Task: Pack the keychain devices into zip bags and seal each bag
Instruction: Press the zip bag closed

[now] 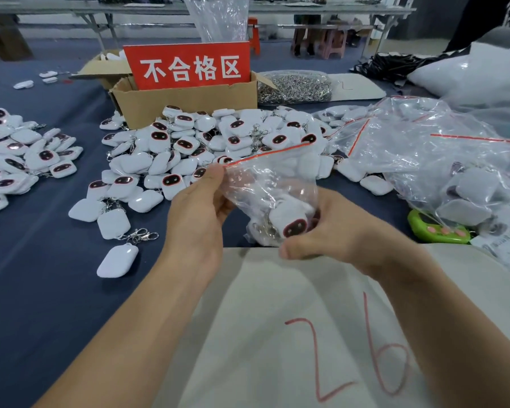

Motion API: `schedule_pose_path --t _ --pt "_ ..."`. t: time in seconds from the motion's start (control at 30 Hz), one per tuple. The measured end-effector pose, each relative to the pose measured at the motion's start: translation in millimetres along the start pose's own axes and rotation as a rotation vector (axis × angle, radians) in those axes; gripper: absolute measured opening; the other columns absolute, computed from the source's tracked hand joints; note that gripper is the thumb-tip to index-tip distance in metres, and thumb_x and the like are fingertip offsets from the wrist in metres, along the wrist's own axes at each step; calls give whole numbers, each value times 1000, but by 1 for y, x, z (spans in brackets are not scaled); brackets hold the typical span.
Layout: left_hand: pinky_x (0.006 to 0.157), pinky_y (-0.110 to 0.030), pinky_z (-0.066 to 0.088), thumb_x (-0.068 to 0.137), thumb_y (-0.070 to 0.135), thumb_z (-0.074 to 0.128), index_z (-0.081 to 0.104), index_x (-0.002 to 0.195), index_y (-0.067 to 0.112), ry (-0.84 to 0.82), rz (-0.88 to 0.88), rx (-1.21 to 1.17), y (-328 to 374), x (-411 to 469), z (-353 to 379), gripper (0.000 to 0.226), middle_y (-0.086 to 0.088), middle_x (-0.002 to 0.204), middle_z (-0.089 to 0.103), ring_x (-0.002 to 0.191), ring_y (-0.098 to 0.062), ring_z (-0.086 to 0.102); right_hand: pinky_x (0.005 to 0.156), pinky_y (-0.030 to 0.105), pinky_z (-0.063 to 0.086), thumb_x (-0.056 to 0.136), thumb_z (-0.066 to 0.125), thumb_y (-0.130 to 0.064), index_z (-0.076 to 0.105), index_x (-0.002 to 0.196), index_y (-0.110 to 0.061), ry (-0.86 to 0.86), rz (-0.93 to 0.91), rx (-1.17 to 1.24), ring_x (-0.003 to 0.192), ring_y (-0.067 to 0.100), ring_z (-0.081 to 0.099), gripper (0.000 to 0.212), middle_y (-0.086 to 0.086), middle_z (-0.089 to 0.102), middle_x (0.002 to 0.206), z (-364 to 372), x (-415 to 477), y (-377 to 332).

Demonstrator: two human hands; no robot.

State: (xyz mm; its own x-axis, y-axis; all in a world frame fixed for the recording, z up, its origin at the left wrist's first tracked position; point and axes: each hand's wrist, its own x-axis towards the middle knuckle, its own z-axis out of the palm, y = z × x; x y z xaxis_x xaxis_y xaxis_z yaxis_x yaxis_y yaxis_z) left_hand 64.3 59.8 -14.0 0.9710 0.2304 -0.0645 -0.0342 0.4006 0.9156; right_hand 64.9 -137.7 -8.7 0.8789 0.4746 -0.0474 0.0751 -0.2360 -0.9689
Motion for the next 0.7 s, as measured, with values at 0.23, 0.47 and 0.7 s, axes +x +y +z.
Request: schedule_pose_path --t 0.23,0.47,0.7 --pt "100 -36 51 93 25 72 65 135 31 -359 -102 386 -10 -5 3 43 10 125 73 115 -12 70 91 43 61 95 74 -18 77 111 -7 386 87 308 104 25 76 20 9 80 107 3 14 12" --pt "98 -39 58 80 -5 78 65 136 16 -259 -59 370 -18 -5 5 61 -2 111 79 106 -23 75 93 46 60 93 73 -33 74 113 -16 426 52 252 102 23 76 27 2 80 107 7 18 15" --pt "76 -29 57 77 35 73 76 98 47 -197 205 605 -25 -22 26 25 21 93 77 89 -2 71 82 44 63 92 76 -13 73 111 -8 448 38 297 98 26 77 20 10 80 104 -1 9 9"
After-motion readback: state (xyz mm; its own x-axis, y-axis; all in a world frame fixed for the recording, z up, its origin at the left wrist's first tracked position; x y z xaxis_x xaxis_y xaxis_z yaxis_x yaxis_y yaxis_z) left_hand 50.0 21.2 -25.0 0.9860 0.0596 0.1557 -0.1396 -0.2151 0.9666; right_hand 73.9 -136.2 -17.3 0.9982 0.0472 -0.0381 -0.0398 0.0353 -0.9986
